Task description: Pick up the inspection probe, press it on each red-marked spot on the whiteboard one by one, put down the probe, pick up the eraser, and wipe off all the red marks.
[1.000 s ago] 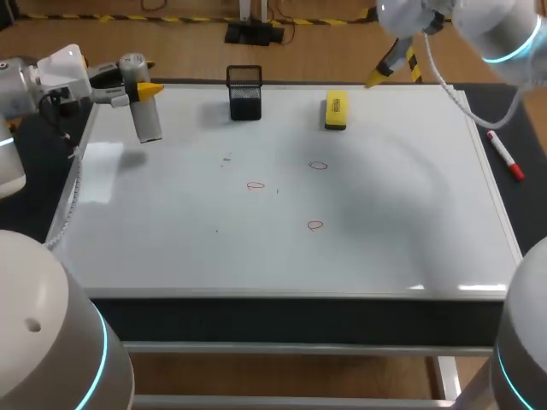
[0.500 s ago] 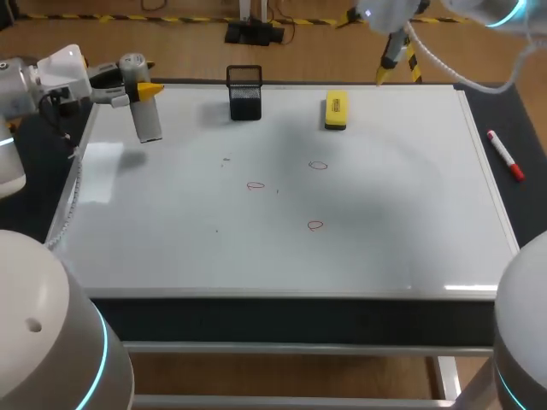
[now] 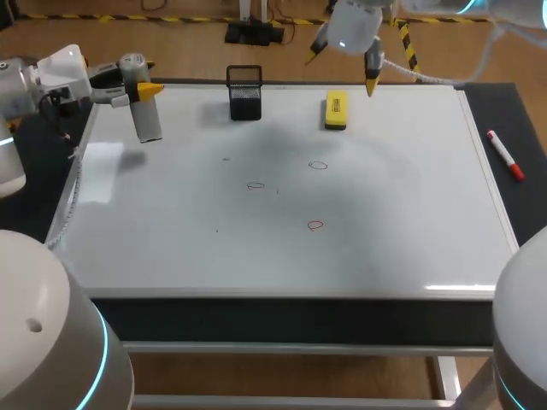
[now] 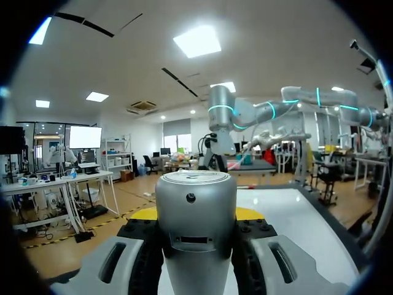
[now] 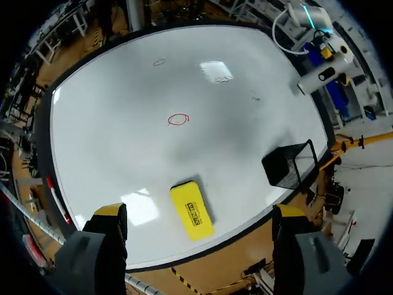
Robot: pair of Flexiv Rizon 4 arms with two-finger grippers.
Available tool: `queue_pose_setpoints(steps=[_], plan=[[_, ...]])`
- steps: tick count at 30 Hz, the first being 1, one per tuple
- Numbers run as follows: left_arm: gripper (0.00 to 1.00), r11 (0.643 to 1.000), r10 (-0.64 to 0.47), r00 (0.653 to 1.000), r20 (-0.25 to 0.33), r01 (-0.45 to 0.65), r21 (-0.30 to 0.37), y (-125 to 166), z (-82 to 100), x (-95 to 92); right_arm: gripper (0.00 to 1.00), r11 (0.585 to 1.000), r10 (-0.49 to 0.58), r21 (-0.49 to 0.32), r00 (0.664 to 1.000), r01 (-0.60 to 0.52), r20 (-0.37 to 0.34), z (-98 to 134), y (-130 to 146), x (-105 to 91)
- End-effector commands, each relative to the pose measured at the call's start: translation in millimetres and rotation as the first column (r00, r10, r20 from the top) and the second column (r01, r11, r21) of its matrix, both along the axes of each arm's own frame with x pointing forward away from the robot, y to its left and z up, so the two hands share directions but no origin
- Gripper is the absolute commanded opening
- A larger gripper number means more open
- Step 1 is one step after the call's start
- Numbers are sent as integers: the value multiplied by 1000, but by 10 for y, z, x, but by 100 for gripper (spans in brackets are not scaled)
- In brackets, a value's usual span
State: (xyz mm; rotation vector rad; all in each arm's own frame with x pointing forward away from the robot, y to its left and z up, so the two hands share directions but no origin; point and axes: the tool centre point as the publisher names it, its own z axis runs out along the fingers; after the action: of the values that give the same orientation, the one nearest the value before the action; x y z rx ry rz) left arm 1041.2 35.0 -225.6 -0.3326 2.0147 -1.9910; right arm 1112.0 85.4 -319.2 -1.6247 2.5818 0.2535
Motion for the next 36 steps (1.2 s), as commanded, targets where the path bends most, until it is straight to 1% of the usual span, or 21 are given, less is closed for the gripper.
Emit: queue_pose_setpoints(steps=[1,5,7,9,11,12,15,19,21,26,31,36], plan=[[0,1000,1,1000,1,-1,0,-1,7,-3,100,938,216,-256,971,-235,-100,-117,14,62],[0,1000,1,1000,1,-1,0,-1,7,-3,100,934,265,-227,961,-276,-80,-189,5,60],[0,1000,1,1000,1,-1,0,-1,7,-3,100,932,268,-236,961,-275,-65,-233,-18,69],[0,1000,1,1000,1,-1,0,-1,7,-3,100,937,261,-225,964,-267,-57,-280,-50,79],[0,1000,1,1000,1,-1,0,-1,7,-3,100,937,276,-208,960,-280,-46,-311,-64,89],[0,1000,1,1000,1,-1,0,-1,7,-3,100,935,279,-214,959,-281,-43,-331,-66,95],[0,1000,1,1000,1,-1,0,-1,7,-3,100,942,257,-216,966,-258,-30,-376,-88,161],[0,1000,1,1000,1,-1,0,-1,7,-3,100,954,230,-195,973,-228,-13,-422,-77,236],[0,1000,1,1000,1,-1,0,-1,7,-3,100,955,231,-190,973,-230,-15,-471,-56,264],[0,1000,1,1000,1,-1,0,-1,7,-3,100,958,252,-137,968,-252,-16,-612,-8,301],[0,1000,1,1000,1,-1,0,-1,7,-3,100,960,250,-126,968,-251,-22,-769,19,334],[0,1000,1,1000,1,-1,0,-1,7,-3,100,962,245,-119,969,-246,-23,-850,11,348]])
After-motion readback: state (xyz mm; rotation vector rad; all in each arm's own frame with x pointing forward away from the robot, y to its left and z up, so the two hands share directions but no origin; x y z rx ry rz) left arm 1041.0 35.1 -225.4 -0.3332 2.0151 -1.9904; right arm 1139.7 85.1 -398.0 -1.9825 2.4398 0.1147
